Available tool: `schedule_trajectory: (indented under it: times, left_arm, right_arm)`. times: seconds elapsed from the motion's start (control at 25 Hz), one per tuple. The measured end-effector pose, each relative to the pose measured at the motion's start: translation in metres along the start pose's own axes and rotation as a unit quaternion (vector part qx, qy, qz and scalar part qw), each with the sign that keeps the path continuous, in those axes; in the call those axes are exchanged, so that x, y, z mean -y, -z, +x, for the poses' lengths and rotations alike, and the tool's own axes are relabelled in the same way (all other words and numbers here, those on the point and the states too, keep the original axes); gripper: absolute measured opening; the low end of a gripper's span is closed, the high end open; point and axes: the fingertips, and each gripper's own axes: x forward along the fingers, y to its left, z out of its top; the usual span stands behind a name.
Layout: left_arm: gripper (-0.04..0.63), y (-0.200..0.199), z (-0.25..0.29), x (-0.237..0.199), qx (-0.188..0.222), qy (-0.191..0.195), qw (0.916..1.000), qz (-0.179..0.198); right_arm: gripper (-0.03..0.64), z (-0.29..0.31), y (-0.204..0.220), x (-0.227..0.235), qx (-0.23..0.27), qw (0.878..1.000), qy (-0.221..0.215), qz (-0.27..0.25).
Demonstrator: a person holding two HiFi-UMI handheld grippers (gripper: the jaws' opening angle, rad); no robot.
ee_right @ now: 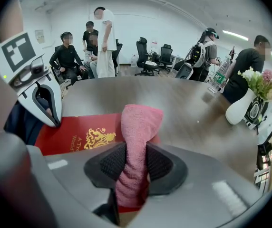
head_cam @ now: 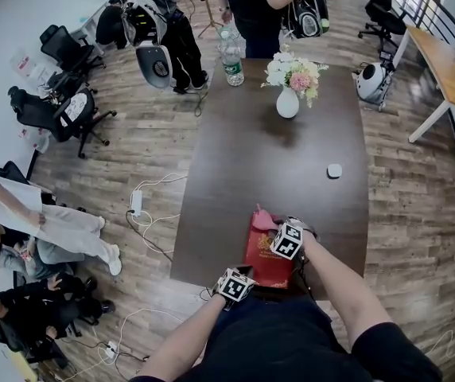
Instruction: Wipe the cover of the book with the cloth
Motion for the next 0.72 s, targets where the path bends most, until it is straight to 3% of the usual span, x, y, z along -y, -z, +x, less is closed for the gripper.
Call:
schedule_trajectory:
  times: [0.72]
  left_arm:
    - [-0.005,-0.002,0.001,0.006,0.006,-0.004,1.0000,-0.002]
  right_arm:
    - [0.118,-0.019,0.024,0.002,0.000,0.999,0.002,0.033]
